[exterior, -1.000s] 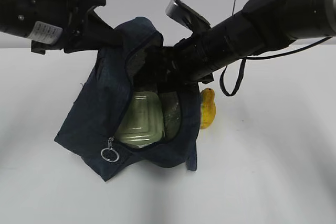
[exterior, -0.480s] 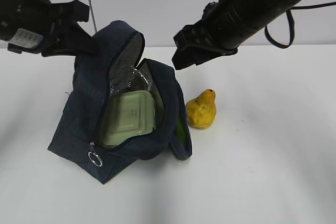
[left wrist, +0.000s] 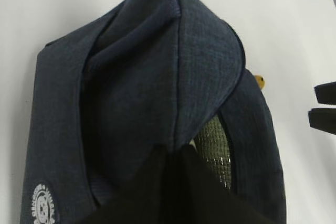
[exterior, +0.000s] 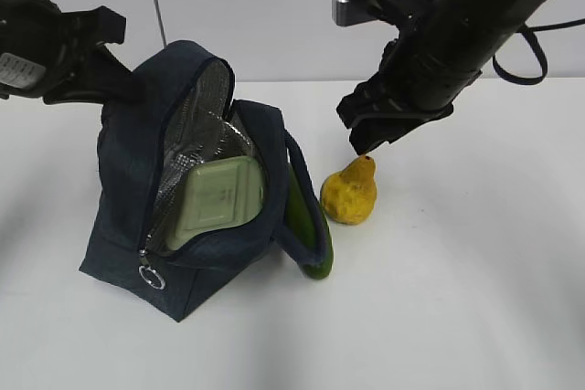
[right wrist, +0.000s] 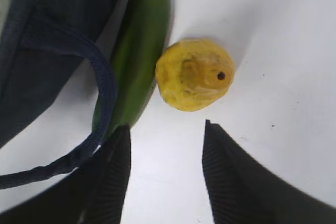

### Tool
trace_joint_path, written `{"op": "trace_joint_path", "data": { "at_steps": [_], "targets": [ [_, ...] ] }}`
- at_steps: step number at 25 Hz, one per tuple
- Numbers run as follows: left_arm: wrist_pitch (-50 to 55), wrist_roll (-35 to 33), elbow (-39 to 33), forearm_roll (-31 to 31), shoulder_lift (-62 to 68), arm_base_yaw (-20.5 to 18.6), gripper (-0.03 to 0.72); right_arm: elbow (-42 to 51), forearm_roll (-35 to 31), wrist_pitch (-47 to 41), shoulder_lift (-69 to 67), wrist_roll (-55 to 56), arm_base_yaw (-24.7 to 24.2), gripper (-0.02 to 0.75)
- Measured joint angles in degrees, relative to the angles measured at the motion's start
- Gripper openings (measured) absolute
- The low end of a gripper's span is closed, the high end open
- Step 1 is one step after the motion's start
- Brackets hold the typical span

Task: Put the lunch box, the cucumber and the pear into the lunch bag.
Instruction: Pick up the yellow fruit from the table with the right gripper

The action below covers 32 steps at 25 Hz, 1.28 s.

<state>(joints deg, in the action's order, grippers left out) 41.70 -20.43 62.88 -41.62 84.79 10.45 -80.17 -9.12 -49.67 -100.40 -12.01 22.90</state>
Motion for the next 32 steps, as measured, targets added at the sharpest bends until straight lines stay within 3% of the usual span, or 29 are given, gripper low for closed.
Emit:
{"op": "trace_joint_path", "data": {
  "at_steps": [10, 17, 26, 32],
  "targets": [
    [0.5, 0.5, 0.1, 0.6, 1.8, -0.1, 0.003, 0.0, 1.0, 4.1, -6.4, 2.0, 0.0, 0.475],
    [0.6, 0.6, 0.1, 0.8, 1.8, -0.2, 0.003, -0.3, 3.9, 6.6, -9.6, 5.4, -0.6, 0.477],
    [0.6, 0.6, 0.1, 0.8, 1.8, -0.2, 0.003, -0.9, 1.8, 10.1, -10.8, 5.7, -0.9, 0.475],
    [0.6, 0.6, 0.1, 0.8, 1.8, -0.2, 0.003, -1.4, 1.7, 10.2, -11.1, 5.7, -0.9, 0.433]
  ]
}}
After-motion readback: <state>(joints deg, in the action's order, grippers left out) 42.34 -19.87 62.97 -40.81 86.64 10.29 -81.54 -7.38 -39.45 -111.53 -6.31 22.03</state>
